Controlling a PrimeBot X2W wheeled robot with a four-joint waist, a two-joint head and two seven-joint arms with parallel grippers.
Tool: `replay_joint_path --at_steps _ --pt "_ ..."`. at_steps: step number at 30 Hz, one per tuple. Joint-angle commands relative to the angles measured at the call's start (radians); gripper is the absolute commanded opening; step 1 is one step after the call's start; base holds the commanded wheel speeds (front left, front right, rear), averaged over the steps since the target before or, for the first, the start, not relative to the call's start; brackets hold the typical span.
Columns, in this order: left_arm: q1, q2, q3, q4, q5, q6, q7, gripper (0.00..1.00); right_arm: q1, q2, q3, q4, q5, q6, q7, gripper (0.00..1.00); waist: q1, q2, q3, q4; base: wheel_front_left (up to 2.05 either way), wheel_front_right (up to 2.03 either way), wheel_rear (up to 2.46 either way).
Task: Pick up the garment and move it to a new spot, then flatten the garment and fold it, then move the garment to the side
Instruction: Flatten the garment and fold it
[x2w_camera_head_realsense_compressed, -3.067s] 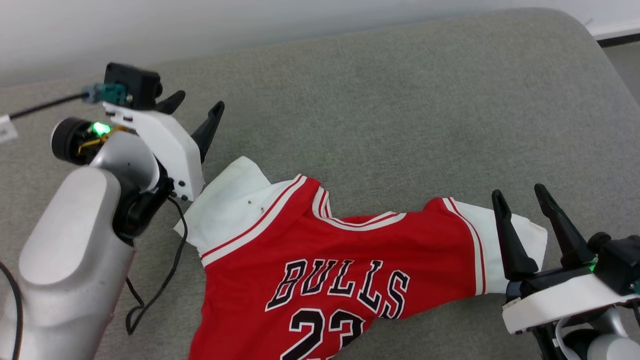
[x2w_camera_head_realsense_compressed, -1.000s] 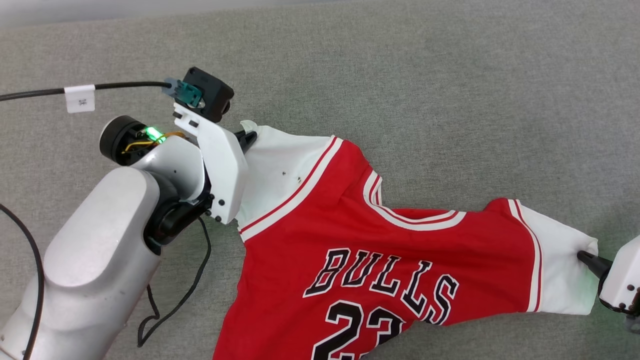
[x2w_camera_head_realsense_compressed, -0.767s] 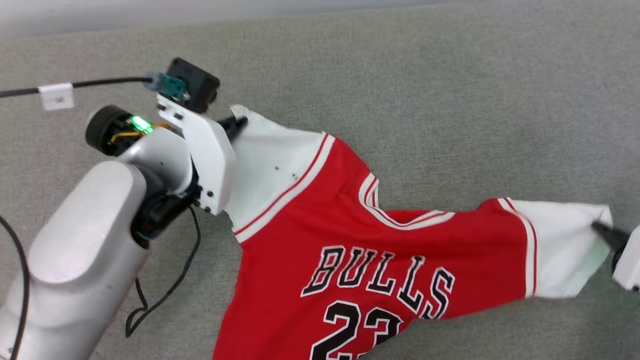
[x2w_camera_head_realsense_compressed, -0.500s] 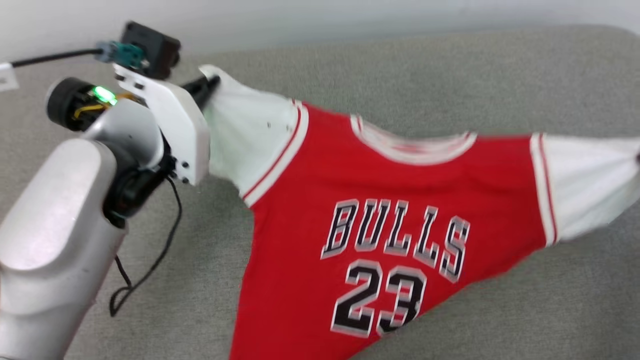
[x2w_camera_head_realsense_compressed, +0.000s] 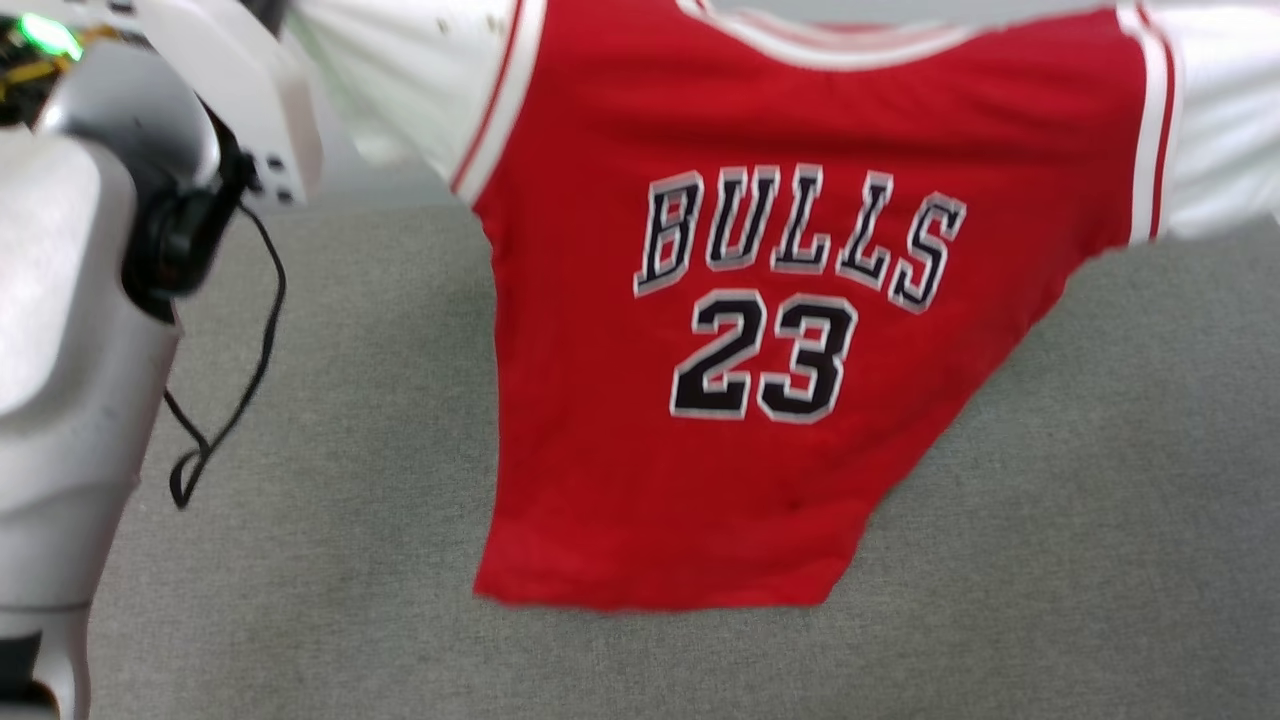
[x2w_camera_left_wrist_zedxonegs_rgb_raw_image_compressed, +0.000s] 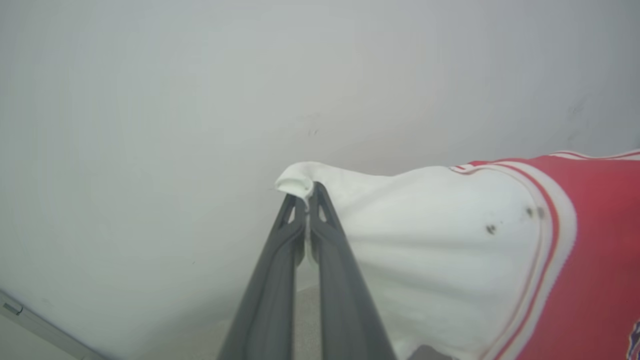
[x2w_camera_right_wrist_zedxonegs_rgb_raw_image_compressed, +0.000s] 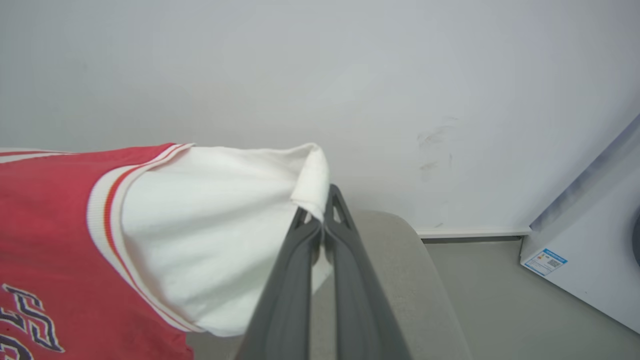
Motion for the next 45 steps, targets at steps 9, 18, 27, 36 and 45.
replay_joint_path --at_steps 9,18,27,36,45 --pt "-0.273 -0.047 0.042 0.181 0.065 0.036 -0.172 0.0 -0.353 0.018 0.055 0.16 -0.032 -0.001 -0.17 0.0 0.0002 0.0 0.141 -0.014 0.0 0.0 0.0" --pt "-0.525 -0.067 0.079 0.285 0.102 0.054 -0.326 0.0 -0.64 0.033 0.09 0.301 -0.051 -0.001 -0.398 0.0 0.0002 0.0 0.32 -0.044 0.0 0.0 0.0" --pt "-0.734 -0.06 0.073 0.32 0.144 0.047 -0.396 0.0 -0.826 0.032 0.166 0.398 -0.004 -0.001 -0.581 0.0 0.0002 0.0 0.513 -0.076 0.0 0.0 0.0" --pt "-0.768 -0.073 0.084 0.329 0.138 0.065 -0.454 0.0 -0.888 0.067 0.256 0.456 0.028 -0.001 -0.676 0.0 0.0002 0.0 0.617 -0.088 0.0 0.0 0.0" --pt "-0.658 -0.104 0.105 0.354 0.087 0.077 -0.502 0.0 -0.855 0.067 0.36 0.515 0.096 -0.001 -0.696 0.0 0.0002 0.0 0.625 -0.065 0.0 0.0 0.0"
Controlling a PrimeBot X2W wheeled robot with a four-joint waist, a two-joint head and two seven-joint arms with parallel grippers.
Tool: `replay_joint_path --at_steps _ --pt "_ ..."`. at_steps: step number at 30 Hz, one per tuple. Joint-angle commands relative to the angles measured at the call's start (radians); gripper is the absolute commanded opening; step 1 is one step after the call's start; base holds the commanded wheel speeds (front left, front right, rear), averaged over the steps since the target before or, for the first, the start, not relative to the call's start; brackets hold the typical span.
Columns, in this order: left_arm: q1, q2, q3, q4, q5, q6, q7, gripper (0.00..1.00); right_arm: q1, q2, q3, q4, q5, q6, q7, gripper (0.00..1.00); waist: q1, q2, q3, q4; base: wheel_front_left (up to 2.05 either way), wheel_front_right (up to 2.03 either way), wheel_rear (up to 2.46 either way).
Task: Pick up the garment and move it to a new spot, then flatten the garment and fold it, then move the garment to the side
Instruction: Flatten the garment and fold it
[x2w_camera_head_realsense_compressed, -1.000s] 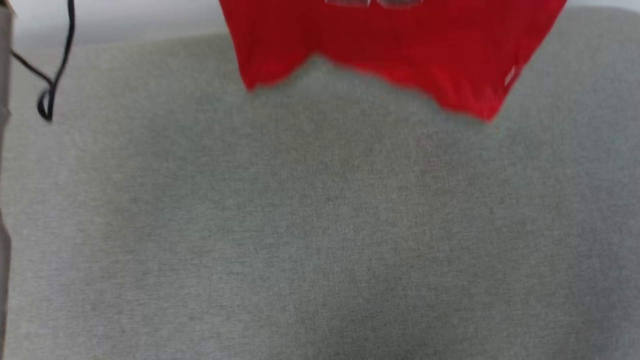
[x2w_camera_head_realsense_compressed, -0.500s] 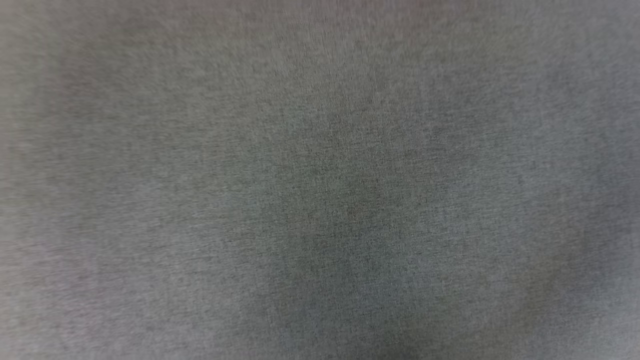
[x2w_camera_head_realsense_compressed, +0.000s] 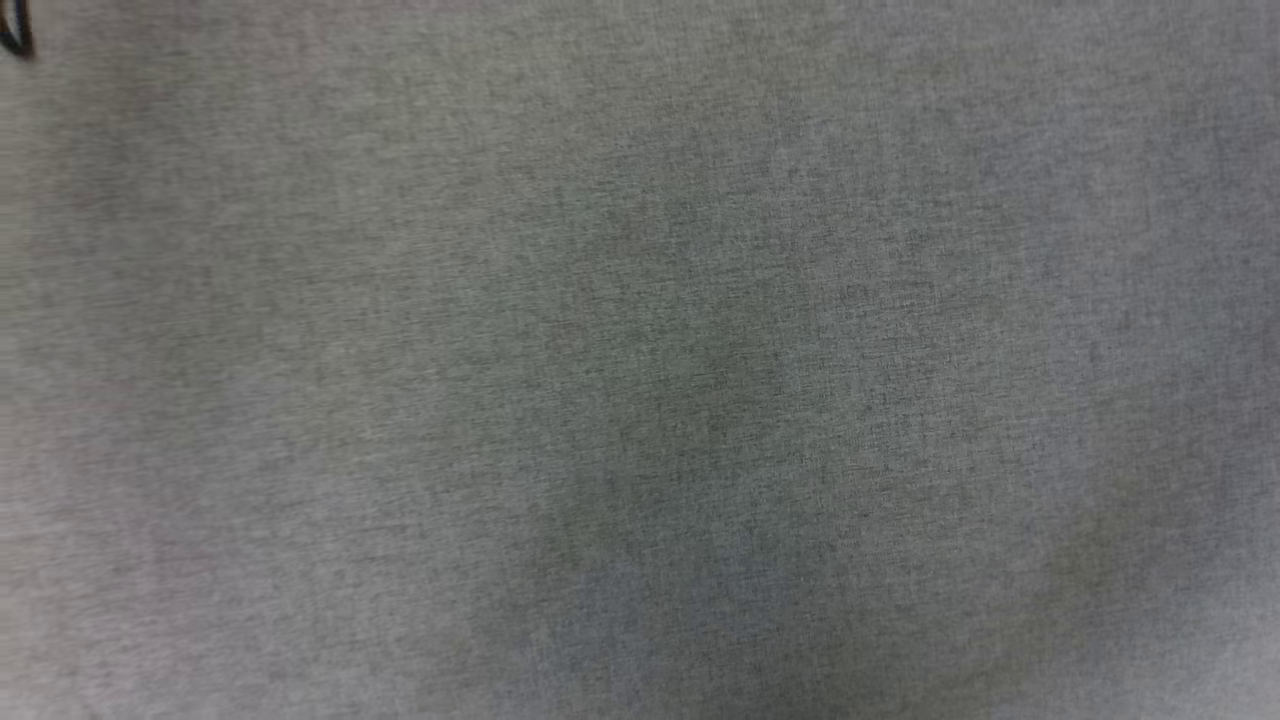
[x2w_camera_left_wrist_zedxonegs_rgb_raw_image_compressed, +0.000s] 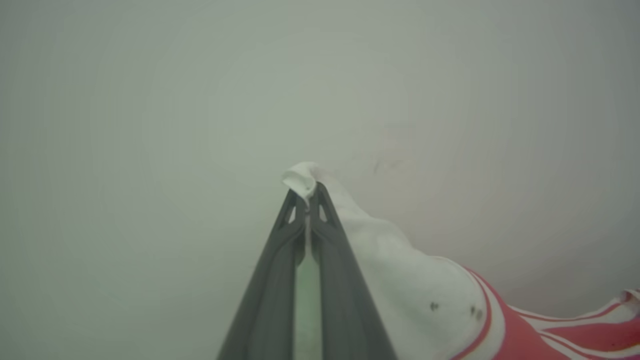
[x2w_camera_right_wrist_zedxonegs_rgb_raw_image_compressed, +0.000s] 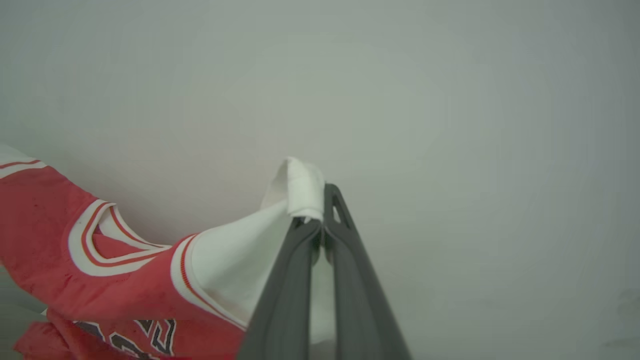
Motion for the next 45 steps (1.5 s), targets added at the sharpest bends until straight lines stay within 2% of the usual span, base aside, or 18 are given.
replay_joint_path --at_steps 1,9,13,21,25,30,36,43,44,45 --pt "0.017 0.001 0.004 0.002 -0.009 0.0 -0.007 0.0 0.021 -0.008 0.008 0.003 0.002 -0.001 -0.003 0.0 -0.0002 0.0 -0.011 0.006 0.0 0.0 0.0" --pt "0.268 -0.011 0.049 -0.054 -0.095 -0.019 -0.076 0.0 0.262 -0.109 0.111 -0.08 0.079 -0.001 0.011 0.0 -0.0002 0.0 -0.115 0.059 0.0 0.0 0.0" --pt "0.477 -0.003 0.071 -0.126 -0.133 -0.017 -0.097 0.0 0.457 -0.134 0.114 -0.139 0.123 -0.001 0.006 0.0 -0.0002 0.0 -0.203 0.072 0.0 0.0 0.0" --pt "0.923 -0.016 0.12 -0.302 -0.152 0.026 -0.125 0.0 0.868 -0.154 0.053 -0.23 0.166 -0.001 0.029 0.0 -0.0002 0.0 -0.394 0.098 0.0 0.0 0.0" --pt "1.135 -0.011 0.154 -0.372 -0.162 0.042 -0.128 0.0 1.055 -0.119 -0.003 -0.272 0.166 -0.001 0.05 0.0 -0.0002 0.0 -0.478 0.089 0.0 0.0 0.0" --pt "1.396 -0.031 0.186 -0.475 -0.184 0.074 -0.129 0.0 1.268 -0.052 -0.067 -0.322 0.165 -0.001 0.083 0.0 -0.0002 0.0 -0.565 0.078 0.0 0.0 0.0" --pt "1.646 -0.037 0.155 -0.552 -0.183 0.122 -0.09 0.0 1.504 0.026 -0.147 -0.387 0.144 -0.001 0.143 0.0 -0.0002 0.0 -0.62 0.073 0.0 0.0 0.0" --pt "1.838 -0.048 0.117 -0.597 -0.165 0.195 -0.042 0.0 1.726 0.105 -0.236 -0.457 0.081 -0.001 0.248 0.0 -0.0002 0.0 -0.665 0.061 0.0 0.0 0.0" --pt "1.855 -0.051 0.113 -0.602 -0.167 0.2 -0.036 0.0 1.749 0.119 -0.248 -0.464 0.071 -0.001 0.263 0.02 -0.0002 0.0 -0.669 0.06 0.0 0.0 0.0" --pt "1.871 -0.054 0.109 -0.606 -0.169 0.204 -0.034 0.0 1.772 0.134 -0.258 -0.472 0.059 -0.001 0.282 0.31 -0.0002 0.0 -0.672 0.06 0.0 0.0 0.0"
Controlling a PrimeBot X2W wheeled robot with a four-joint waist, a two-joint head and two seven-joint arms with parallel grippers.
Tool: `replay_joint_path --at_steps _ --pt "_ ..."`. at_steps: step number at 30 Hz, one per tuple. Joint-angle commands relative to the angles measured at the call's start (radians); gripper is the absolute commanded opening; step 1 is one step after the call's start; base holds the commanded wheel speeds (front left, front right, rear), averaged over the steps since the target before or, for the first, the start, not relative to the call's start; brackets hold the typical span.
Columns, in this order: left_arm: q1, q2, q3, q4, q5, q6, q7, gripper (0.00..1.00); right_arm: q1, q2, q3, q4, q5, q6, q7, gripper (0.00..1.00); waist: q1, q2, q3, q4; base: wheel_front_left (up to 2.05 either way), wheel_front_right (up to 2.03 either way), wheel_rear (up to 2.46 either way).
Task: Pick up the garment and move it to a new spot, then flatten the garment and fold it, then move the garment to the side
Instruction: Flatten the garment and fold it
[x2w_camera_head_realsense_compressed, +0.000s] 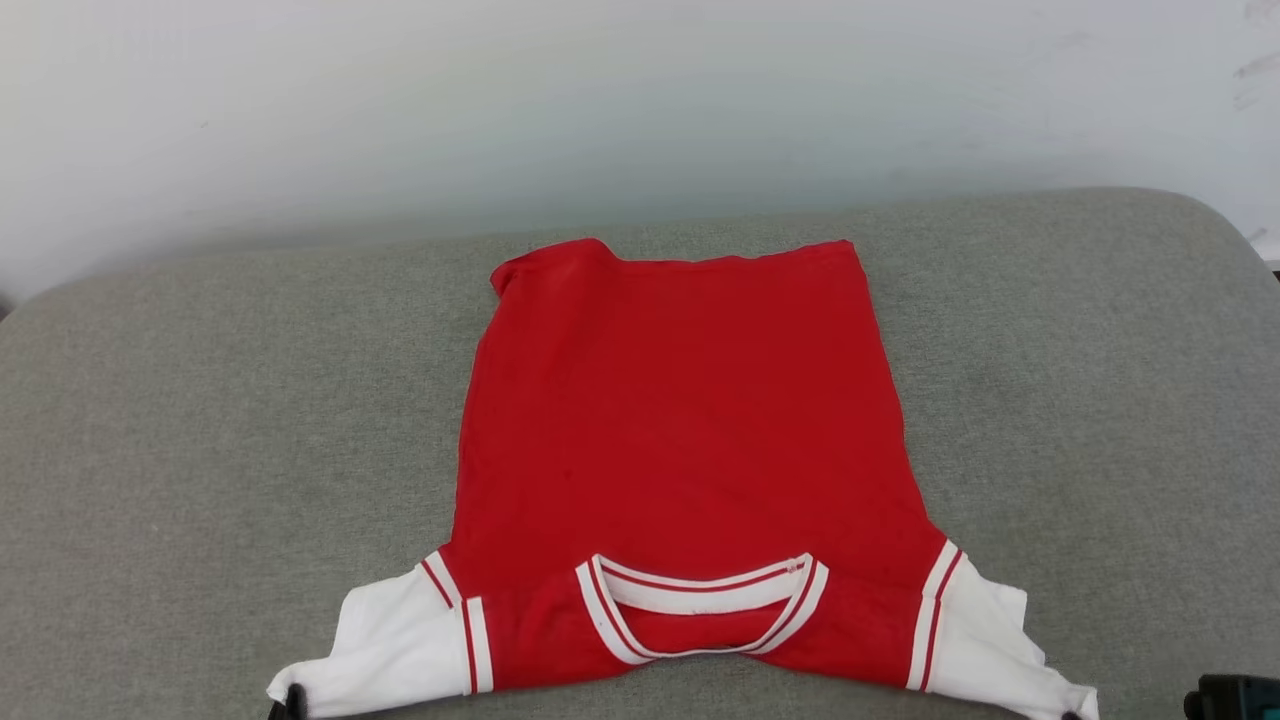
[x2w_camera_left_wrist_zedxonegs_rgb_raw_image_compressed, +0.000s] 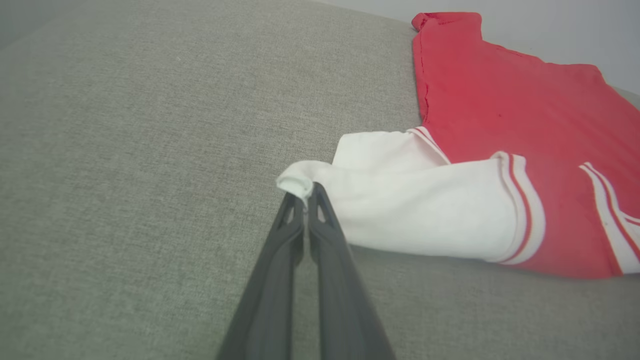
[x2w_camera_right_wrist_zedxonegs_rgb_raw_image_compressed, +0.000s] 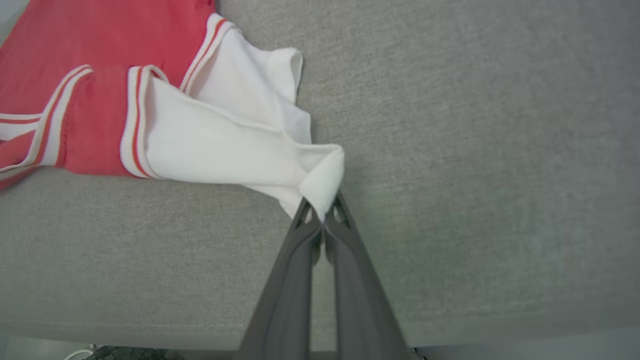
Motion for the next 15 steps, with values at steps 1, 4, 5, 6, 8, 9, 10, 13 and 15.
replay_joint_path --at_steps 1,4,5,6,8,9,10,13,15 --pt "0.015 -0.003 -0.001 -0.007 0.002 0.005 -0.001 0.0 0.019 0.016 -0.009 -0.012 -0.01 -0.001 0.012 0.55 0.0004 0.0 -0.004 0.0 0.0 0.0 0.0" --pt "0.037 -0.009 -0.009 -0.015 0.0 0.011 -0.002 0.0 0.052 0.041 -0.032 -0.047 -0.033 -0.001 0.048 1.0 0.0004 0.0 -0.005 0.003 0.0 0.0 0.0" --pt "0.036 -0.01 -0.012 -0.017 0.002 0.011 -0.003 0.0 0.057 0.047 -0.037 -0.06 -0.035 -0.001 0.059 1.0 0.0004 0.0 -0.003 0.006 0.0 0.0 0.0" --pt "0.033 -0.011 -0.014 -0.021 0.002 0.009 -0.004 0.0 0.051 0.049 -0.045 -0.077 -0.037 -0.001 0.065 1.0 0.0004 0.0 0.003 0.009 0.0 0.0 0.0" --pt "0.016 -0.012 -0.018 -0.023 0.007 0.004 -0.007 0.0 0.024 0.044 -0.062 -0.111 -0.042 -0.001 0.078 1.0 0.0004 0.0 0.015 0.018 0.0 0.0 0.0" --pt "0.005 -0.014 -0.017 -0.028 0.01 0.001 -0.014 0.0 0.006 0.04 -0.074 -0.124 -0.045 -0.001 0.084 1.0 0.0004 0.0 0.023 0.024 0.0 0.0 0.0" --pt "-0.005 -0.013 -0.02 -0.03 0.017 0.0 -0.021 0.0 -0.02 0.031 -0.085 -0.139 -0.056 -0.001 0.087 1.0 0.0004 0.0 0.032 0.03 0.0 0.0 0.0" --pt "-0.029 -0.02 -0.021 -0.037 0.025 -0.007 -0.039 0.0 -0.127 0.03 -0.11 -0.152 -0.055 -0.001 0.091 1.0 0.0004 0.0 0.059 0.047 0.0 0.0 0.0" --pt "-0.053 -0.025 -0.023 -0.047 0.034 -0.009 -0.049 0.0 -0.224 0.016 -0.136 -0.127 -0.06 -0.001 0.092 1.0 0.0004 0.0 0.085 0.061 0.0 0.0 0.0"
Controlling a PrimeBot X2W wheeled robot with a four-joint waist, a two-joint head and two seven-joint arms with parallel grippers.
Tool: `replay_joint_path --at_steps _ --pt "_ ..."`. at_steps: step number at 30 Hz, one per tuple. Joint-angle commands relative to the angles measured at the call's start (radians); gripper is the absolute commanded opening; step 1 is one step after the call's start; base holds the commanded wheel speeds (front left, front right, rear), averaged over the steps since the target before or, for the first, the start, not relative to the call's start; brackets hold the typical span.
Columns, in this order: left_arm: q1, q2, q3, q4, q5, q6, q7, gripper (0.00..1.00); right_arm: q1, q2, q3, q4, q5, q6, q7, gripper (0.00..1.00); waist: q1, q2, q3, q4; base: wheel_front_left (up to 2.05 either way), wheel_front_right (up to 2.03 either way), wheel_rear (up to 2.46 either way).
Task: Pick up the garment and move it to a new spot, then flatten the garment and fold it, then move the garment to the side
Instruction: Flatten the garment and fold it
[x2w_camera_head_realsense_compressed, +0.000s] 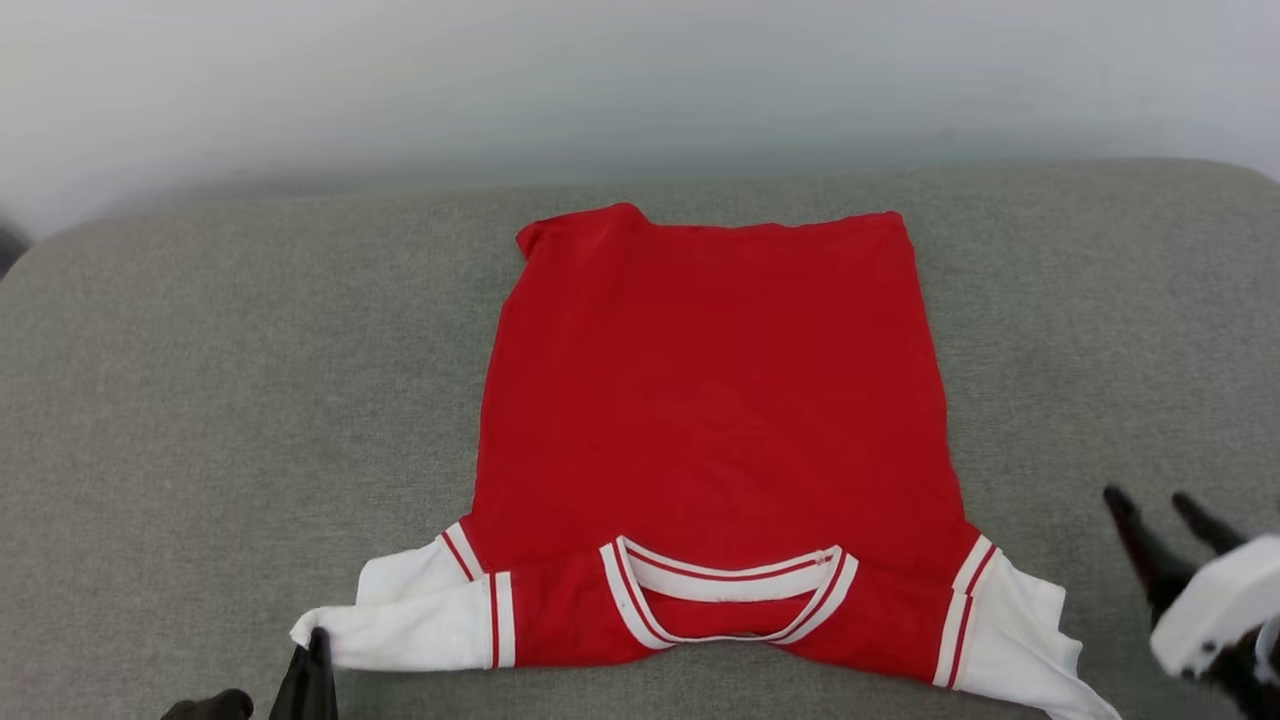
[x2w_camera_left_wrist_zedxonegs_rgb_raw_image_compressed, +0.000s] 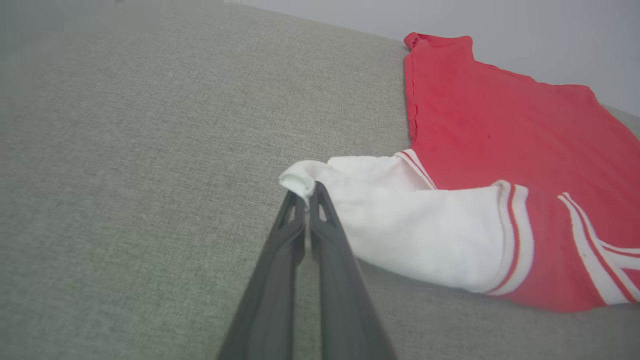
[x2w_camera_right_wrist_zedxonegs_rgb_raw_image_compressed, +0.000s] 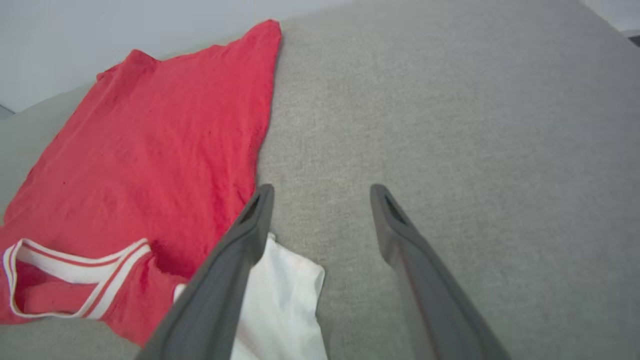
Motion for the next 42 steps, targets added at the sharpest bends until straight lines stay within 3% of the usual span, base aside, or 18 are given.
replay_joint_path --at_steps 1,6,16,25,33,34,35,36,42 --pt "-0.038 -0.006 -0.002 -0.013 0.015 -0.006 -0.014 0.0 -0.119 -0.019 -0.021 0.039 -0.002 -0.001 0.007 1.0 0.0001 0.0 0.046 0.03 0.0 0.0 0.0" --pt "-0.101 -0.026 -0.025 -0.032 0.044 -0.02 -0.03 0.0 -0.415 -0.058 -0.05 0.221 -0.009 -0.001 0.057 1.0 0.0001 0.0 0.135 0.089 0.0 0.0 0.0" --pt "-0.249 -0.097 -0.075 -0.094 0.114 -0.066 -0.052 0.0 -0.932 -0.133 -0.054 0.546 -0.104 -0.001 0.339 1.0 0.0001 0.0 0.338 0.22 0.0 0.0 0.0" --pt "-0.33 -0.153 -0.103 -0.117 0.164 -0.118 -0.056 0.0 -1.13 -0.14 -0.106 0.657 -0.187 -0.001 0.505 1.0 0.0001 0.0 0.456 0.283 0.0 0.0 0.0" --pt "-0.347 -0.199 -0.071 -0.122 0.203 -0.16 -0.057 0.0 -1.101 -0.101 -0.134 0.755 -0.223 -0.001 0.599 1.0 0.0001 0.0 0.494 0.296 0.0 0.0 0.0" --pt "-0.346 -0.203 -0.067 -0.119 0.208 -0.165 -0.057 0.0 -1.094 -0.097 -0.135 0.762 -0.228 -0.001 0.606 0.7 0.0001 0.0 0.494 0.296 0.0 0.0 0.0" --pt "-0.346 -0.207 -0.062 -0.115 0.21 -0.17 -0.057 0.0 -1.088 -0.098 -0.132 0.768 -0.232 -0.001 0.616 0.27 0.0001 0.0 0.495 0.297 0.0 0.0 0.0" --pt "-0.346 -0.21 -0.058 -0.113 0.215 -0.178 -0.057 0.0 -1.082 -0.097 -0.129 0.774 -0.233 -0.001 0.627 0.0 0.0001 0.0 0.494 0.297 0.0 0.0 0.0" --pt "-0.341 -0.231 -0.028 -0.094 0.235 -0.207 -0.057 0.0 -1.097 -0.111 -0.099 0.728 -0.232 -0.001 0.596 0.0 0.0001 0.0 0.472 0.297 0.0 0.0 0.0"
